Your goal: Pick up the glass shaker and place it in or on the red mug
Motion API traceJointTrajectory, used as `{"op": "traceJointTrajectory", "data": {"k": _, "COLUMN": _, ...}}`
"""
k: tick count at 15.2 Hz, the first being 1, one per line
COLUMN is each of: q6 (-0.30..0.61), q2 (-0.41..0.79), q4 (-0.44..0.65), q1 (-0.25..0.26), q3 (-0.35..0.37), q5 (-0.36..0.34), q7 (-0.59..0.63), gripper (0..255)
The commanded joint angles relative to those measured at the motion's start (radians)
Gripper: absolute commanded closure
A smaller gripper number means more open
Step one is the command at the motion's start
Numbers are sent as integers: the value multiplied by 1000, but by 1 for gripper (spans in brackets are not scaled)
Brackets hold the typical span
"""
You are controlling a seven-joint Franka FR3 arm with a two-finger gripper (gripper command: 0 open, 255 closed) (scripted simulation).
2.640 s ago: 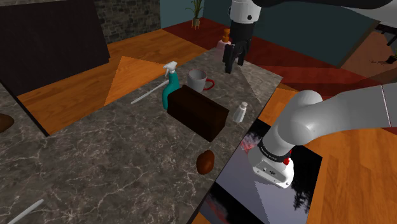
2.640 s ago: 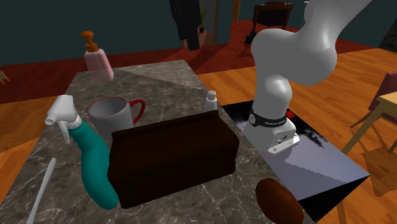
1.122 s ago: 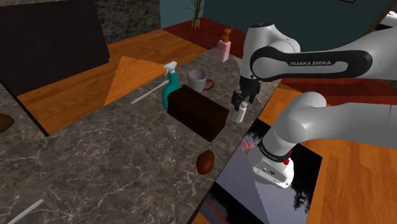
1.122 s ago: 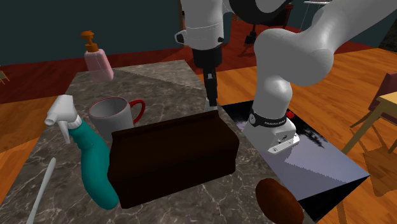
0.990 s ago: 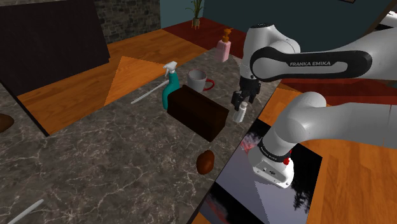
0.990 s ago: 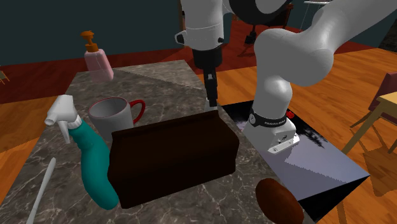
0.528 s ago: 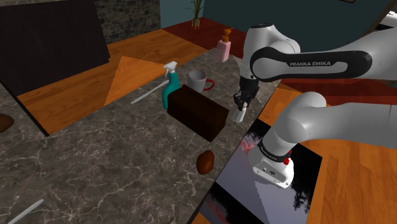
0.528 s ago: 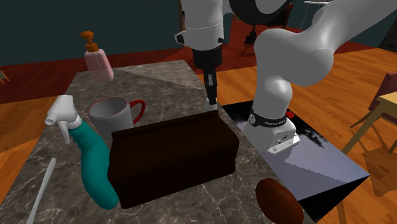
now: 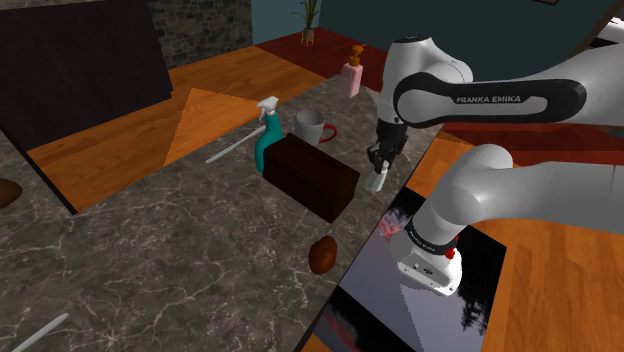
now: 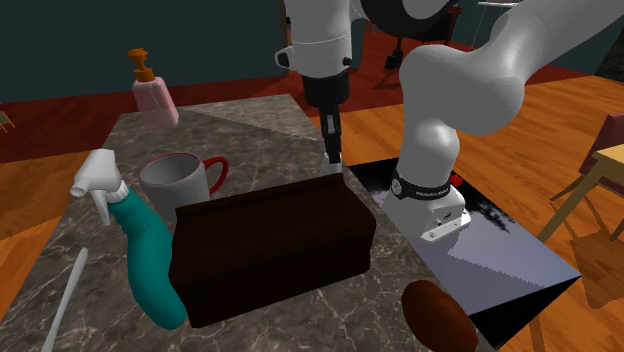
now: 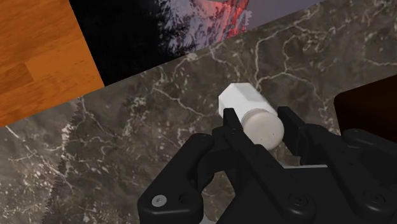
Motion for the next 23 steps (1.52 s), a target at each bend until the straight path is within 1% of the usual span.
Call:
{"op": "traceJointTrajectory", "data": {"k": 1, "q6": -26, "q2": -8, "q4": 16, "q1": 0, "q3": 0, "q5": 0, "q7": -1, "gripper": 255}}
{"op": "traceJointTrajectory", "data": {"k": 11, "q6": -179, "q2": -38, "q4": 140, "q1": 0, "q3": 0, "q5": 2, "q7": -8, "gripper": 255}}
{"op": "traceJointTrajectory", "data": {"k": 23, "q6": -334, "q2": -28, "q4": 305, "q1": -1, "q3": 1, "q5": 3, "q7": -16, "gripper": 255}}
